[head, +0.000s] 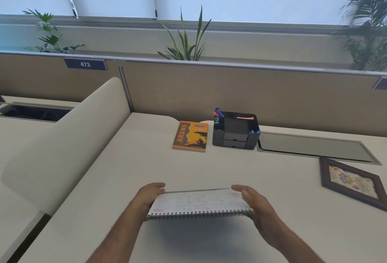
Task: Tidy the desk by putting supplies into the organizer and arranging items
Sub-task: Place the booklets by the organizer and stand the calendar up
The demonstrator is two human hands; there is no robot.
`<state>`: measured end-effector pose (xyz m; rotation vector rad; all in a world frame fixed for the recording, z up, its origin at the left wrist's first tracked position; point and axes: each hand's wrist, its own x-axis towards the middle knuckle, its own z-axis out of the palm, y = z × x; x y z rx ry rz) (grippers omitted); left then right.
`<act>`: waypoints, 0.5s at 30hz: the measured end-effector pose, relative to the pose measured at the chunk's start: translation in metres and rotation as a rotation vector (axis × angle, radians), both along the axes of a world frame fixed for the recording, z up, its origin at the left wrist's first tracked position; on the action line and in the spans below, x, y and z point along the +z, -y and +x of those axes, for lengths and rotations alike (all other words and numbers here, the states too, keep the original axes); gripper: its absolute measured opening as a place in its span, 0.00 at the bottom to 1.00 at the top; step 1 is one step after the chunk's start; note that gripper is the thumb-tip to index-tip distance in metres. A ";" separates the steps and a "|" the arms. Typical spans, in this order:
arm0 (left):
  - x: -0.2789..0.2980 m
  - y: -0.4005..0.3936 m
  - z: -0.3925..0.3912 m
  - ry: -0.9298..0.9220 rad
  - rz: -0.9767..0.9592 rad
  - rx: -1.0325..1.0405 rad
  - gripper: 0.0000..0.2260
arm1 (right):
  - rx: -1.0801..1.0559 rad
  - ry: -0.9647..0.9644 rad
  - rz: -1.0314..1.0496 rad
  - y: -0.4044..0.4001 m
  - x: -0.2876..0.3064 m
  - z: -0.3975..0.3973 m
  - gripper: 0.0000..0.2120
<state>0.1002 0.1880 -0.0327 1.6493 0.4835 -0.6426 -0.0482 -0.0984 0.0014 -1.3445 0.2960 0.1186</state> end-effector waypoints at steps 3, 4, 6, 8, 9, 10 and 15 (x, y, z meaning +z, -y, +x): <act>0.003 0.001 -0.007 -0.073 -0.100 0.121 0.10 | 0.066 0.152 -0.015 0.010 -0.008 -0.002 0.40; 0.005 0.001 -0.009 -0.090 -0.144 0.144 0.09 | 0.081 0.181 -0.034 0.011 -0.009 -0.002 0.41; 0.010 0.004 -0.012 -0.107 -0.233 0.180 0.09 | 0.043 0.216 -0.070 0.010 -0.010 -0.001 0.36; 0.011 0.007 -0.011 -0.117 -0.260 0.206 0.09 | -0.055 0.250 -0.085 0.004 -0.010 0.004 0.31; 0.010 0.008 -0.011 -0.117 -0.257 0.194 0.09 | -0.118 0.277 -0.073 0.000 -0.008 0.006 0.30; 0.010 0.009 -0.011 -0.113 -0.249 0.160 0.11 | -0.180 0.303 -0.046 -0.004 -0.007 0.010 0.31; 0.020 0.014 -0.025 -0.039 -0.013 -0.194 0.23 | -0.316 0.306 0.144 0.002 -0.003 0.032 0.36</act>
